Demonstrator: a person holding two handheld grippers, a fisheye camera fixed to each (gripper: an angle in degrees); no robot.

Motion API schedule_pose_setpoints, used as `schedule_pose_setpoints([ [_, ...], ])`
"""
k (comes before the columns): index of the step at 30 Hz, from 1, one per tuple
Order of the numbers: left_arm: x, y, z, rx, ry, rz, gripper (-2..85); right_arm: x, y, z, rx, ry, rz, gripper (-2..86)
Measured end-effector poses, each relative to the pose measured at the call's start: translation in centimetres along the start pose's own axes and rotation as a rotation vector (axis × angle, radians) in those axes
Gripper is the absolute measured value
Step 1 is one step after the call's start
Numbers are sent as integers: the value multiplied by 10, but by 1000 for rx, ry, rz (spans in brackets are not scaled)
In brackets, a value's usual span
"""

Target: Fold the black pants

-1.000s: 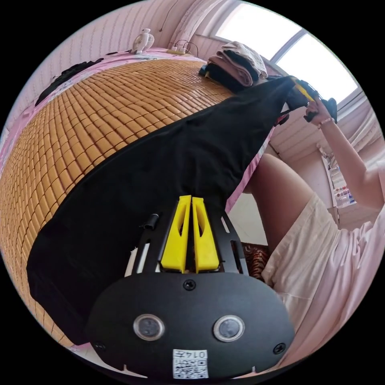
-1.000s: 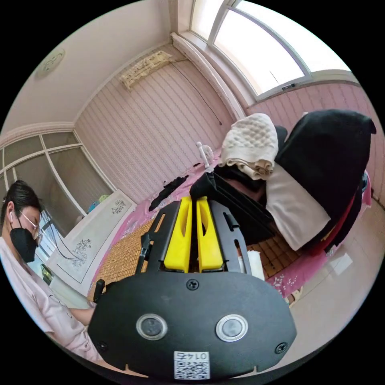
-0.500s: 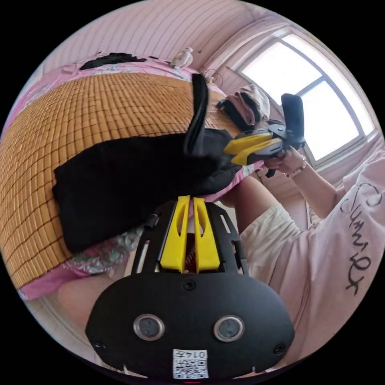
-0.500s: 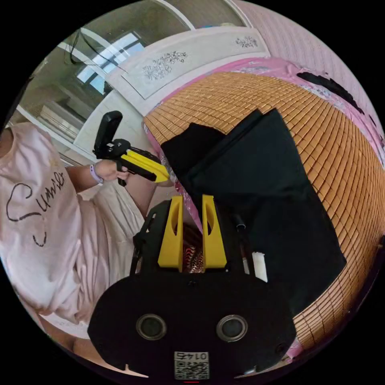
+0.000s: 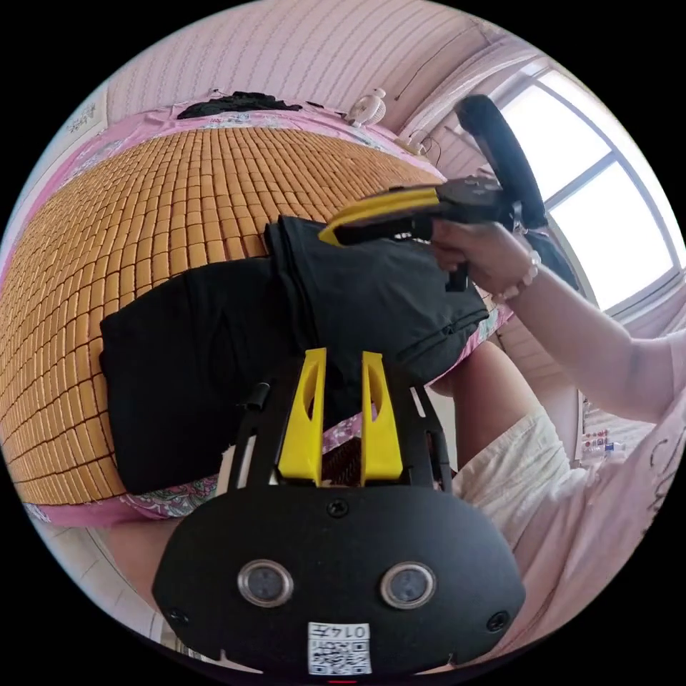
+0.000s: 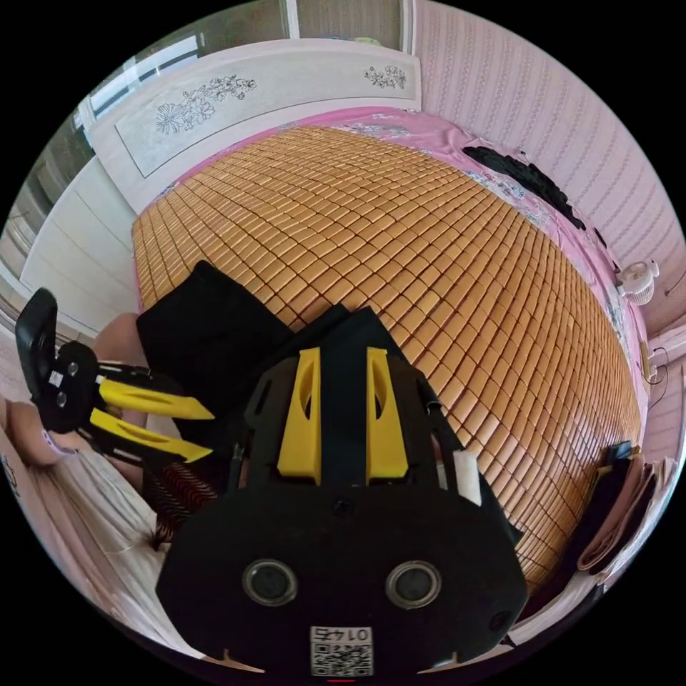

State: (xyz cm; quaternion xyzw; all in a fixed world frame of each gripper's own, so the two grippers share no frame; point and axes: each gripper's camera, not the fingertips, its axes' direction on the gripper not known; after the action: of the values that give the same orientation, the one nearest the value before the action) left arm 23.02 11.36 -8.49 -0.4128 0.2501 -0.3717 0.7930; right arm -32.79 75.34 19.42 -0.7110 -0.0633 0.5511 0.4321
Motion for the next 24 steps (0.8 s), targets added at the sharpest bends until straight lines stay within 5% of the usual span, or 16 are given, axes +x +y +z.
schedule_pose_setpoints([
  [4,12,-1,16,-42,-75,55,44,26,-22,75,-101,6,25,80],
  [12,35,10,-23,1,-43,144,-9,44,-3,71,42,-80,-118,1],
  [16,37,22,-43,30,-25,143,-10,50,-2,67,119,-117,-155,10],
  [24,31,25,-28,-12,-47,94,-9,51,-17,164,-65,-49,-167,92],
])
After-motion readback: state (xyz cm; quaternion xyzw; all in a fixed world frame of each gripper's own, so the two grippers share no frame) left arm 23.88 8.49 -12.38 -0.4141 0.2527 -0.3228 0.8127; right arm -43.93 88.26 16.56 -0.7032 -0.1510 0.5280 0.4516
